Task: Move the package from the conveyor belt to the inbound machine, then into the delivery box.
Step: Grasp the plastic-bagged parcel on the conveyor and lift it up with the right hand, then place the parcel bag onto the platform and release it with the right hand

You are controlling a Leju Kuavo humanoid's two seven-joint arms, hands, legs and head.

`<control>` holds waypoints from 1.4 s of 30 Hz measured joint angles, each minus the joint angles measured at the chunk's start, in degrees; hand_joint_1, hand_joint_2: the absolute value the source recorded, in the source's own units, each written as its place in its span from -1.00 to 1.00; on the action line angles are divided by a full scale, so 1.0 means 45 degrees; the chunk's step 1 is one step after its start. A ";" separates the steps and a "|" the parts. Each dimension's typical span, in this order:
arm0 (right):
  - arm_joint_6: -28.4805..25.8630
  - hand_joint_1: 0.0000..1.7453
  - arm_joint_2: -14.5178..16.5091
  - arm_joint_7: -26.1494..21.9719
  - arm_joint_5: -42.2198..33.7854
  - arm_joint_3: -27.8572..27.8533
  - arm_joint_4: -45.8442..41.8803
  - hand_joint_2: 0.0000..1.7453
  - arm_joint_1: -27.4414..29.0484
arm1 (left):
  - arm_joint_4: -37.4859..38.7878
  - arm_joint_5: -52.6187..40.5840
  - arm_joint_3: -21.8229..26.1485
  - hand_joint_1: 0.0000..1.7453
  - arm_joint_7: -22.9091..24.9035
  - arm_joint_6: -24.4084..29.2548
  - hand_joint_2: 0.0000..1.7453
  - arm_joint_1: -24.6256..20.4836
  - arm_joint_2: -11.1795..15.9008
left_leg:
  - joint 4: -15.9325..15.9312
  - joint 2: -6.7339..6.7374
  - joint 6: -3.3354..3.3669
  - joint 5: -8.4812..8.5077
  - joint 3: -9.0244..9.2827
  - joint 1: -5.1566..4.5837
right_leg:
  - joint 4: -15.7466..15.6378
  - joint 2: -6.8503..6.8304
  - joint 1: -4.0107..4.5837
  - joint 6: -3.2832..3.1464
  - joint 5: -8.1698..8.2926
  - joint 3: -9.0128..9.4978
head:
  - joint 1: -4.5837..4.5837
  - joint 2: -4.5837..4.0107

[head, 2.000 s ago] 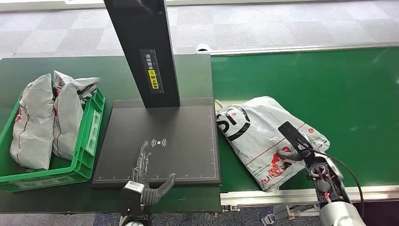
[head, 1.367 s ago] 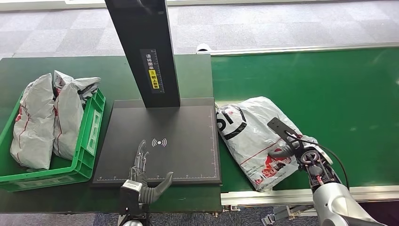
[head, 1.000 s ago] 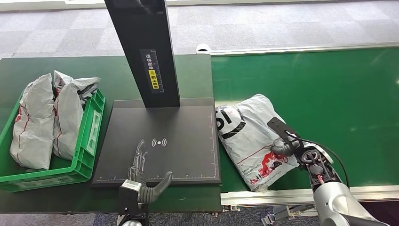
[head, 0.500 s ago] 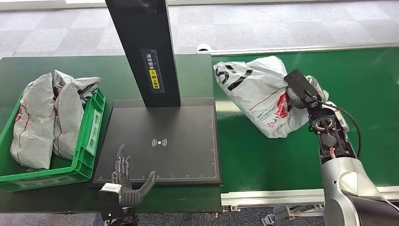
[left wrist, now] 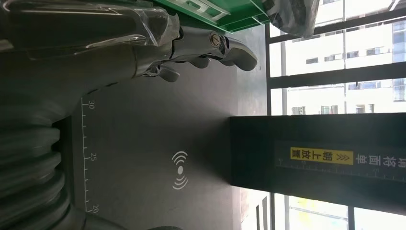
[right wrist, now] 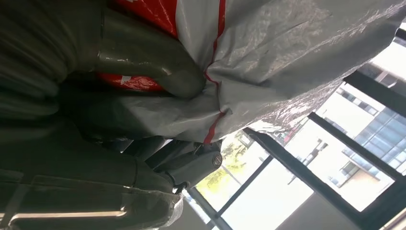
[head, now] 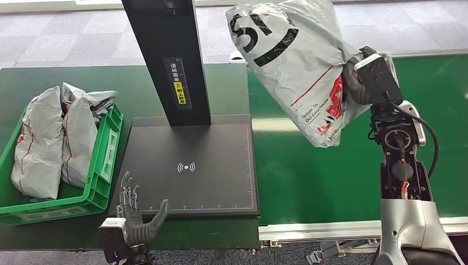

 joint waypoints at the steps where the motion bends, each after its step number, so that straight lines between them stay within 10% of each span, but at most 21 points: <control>1: 0.0043 1.00 0.0017 -0.0001 -0.0063 0.0152 -0.0180 1.00 0.0108 | 0.0001 0.0019 0.0041 -1.00 -0.0022 -0.0001 1.00 -0.0010 -0.0022 | 0.0000 -0.0002 0.0000 0.0000 0.0000 0.0000 | 0.0000 -0.0001 0.0000 0.0000 0.0000 0.0001 | 0.0000 0.0000; 9: 0.1140 1.00 0.0376 -0.0289 -0.0363 0.1259 -0.0512 1.00 0.0486 | 0.0043 0.0357 0.0249 -1.00 -0.0199 -0.0066 1.00 -0.0100 -0.0096 | -0.0002 0.0009 0.0000 0.0001 0.0000 0.0002 | 0.0001 0.0005 0.0000 0.0000 0.0000 0.0008 | 0.0003 0.0001; 22: 0.3199 1.00 0.3115 -0.1818 -0.1869 0.5056 0.3359 1.00 0.1080 | 0.1166 0.1343 0.0055 -1.00 -0.0330 0.0011 1.00 -0.0978 -0.0106 | -0.0005 -0.0001 -0.0014 0.0009 -0.0002 0.0028 | 0.0004 -0.0002 0.0033 -0.0008 -0.0004 0.0002 | 0.0004 0.0001; 38: 0.3203 1.00 0.3412 -0.1548 -0.2322 0.5897 0.4287 1.00 0.1126 | 0.1462 0.1620 -0.0059 -1.00 -0.0335 0.0220 1.00 -0.1034 -0.0084 | -0.0004 0.0000 -0.0014 0.0008 0.0002 0.0019 | 0.0001 0.0000 0.0022 -0.0008 -0.0003 0.0001 | 0.0004 0.0000; 39: 0.3179 0.77 0.3410 -0.1575 -0.2374 0.5970 0.4340 1.00 0.1171 | 0.1455 0.1635 -0.0081 -1.00 -0.0335 0.0245 1.00 -0.1023 -0.0073 | -0.0004 0.0000 -0.0014 0.0008 0.0002 0.0019 | 0.0001 0.0000 0.0022 -0.0008 -0.0004 0.0001 | 0.0005 0.0001; 42: 0.2928 -0.73 0.3361 -0.1774 -0.2616 0.6179 0.4453 1.00 0.1470 | 0.1204 0.1590 -0.0114 -1.00 -0.0340 0.0358 1.00 -0.0841 -0.0010 | -0.0004 0.0001 -0.0014 0.0008 0.0001 0.0019 | 0.0001 0.0000 0.0022 -0.0008 -0.0004 0.0001 | 0.0004 0.0001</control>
